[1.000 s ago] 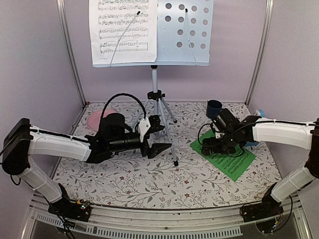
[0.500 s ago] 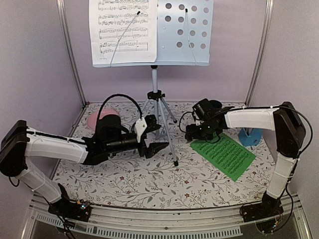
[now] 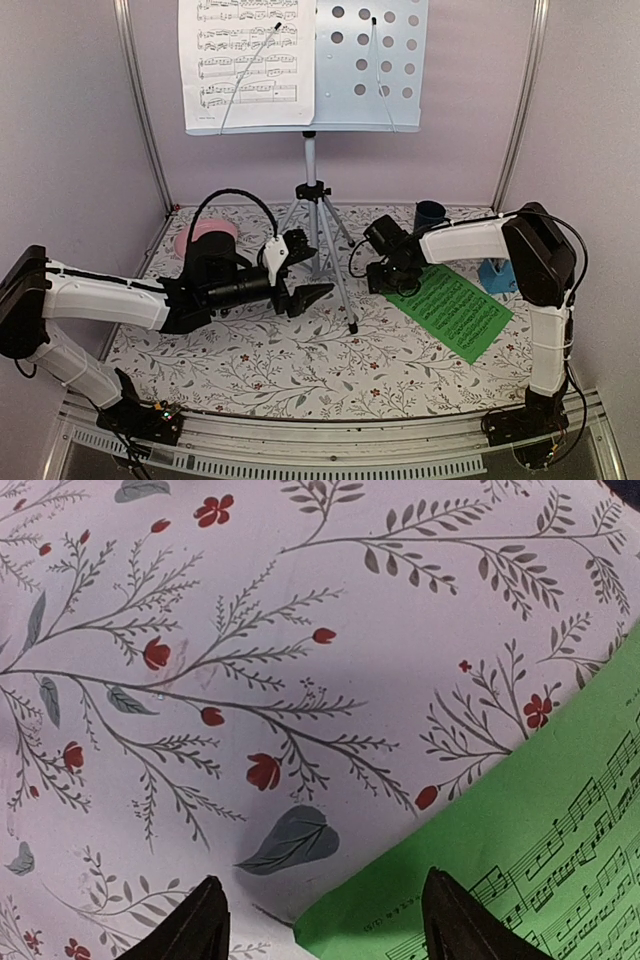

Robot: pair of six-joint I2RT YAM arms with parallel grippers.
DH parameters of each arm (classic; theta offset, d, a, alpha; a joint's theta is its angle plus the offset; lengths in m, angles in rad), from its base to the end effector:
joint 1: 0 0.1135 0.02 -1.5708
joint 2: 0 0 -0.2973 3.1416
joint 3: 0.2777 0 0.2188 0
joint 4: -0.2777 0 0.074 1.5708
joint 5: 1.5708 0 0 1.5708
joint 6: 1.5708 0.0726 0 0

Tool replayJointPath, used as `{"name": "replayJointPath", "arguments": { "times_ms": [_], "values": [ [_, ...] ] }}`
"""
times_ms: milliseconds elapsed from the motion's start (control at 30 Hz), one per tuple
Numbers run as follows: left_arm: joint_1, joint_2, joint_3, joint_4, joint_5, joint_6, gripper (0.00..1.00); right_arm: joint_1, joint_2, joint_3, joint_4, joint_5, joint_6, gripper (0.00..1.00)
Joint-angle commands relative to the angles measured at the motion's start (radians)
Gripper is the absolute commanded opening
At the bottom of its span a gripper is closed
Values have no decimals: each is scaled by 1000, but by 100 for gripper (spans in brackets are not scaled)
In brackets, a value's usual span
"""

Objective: Set up the instrument practice props

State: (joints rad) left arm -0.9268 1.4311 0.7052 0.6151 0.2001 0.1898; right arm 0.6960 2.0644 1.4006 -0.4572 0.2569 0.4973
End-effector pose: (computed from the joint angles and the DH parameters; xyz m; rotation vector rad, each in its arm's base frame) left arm 0.1806 -0.2646 0.2970 1.0449 1.3805 -0.7174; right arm 0.3389 0.2591 0.1630 -0.1834 2.6228 0.0570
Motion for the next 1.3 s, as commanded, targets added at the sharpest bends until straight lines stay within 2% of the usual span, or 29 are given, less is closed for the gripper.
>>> {"name": "replayJointPath", "arguments": {
  "times_ms": [0,133,400,533,700,967,1267],
  "values": [
    [-12,-28,-14,8,-12,8,80,15,44,31,-35,52,10,65],
    [-12,-35,-16,5,-17,15,80,23,50,0,-43,62,26,56],
    [-12,-40,-10,-1,-19,20,80,21,54,-37,-36,58,36,22],
    [-11,-44,-10,-4,-24,23,80,22,45,-41,-32,8,23,0],
    [-11,-43,-9,-3,-24,22,80,24,-38,-74,-5,-65,10,0],
    [-11,-30,-6,13,-10,24,80,26,-256,-160,16,-180,-41,0],
    [-12,18,-27,43,110,96,80,25,-530,-322,-7,-427,-162,0]
  ]
}}
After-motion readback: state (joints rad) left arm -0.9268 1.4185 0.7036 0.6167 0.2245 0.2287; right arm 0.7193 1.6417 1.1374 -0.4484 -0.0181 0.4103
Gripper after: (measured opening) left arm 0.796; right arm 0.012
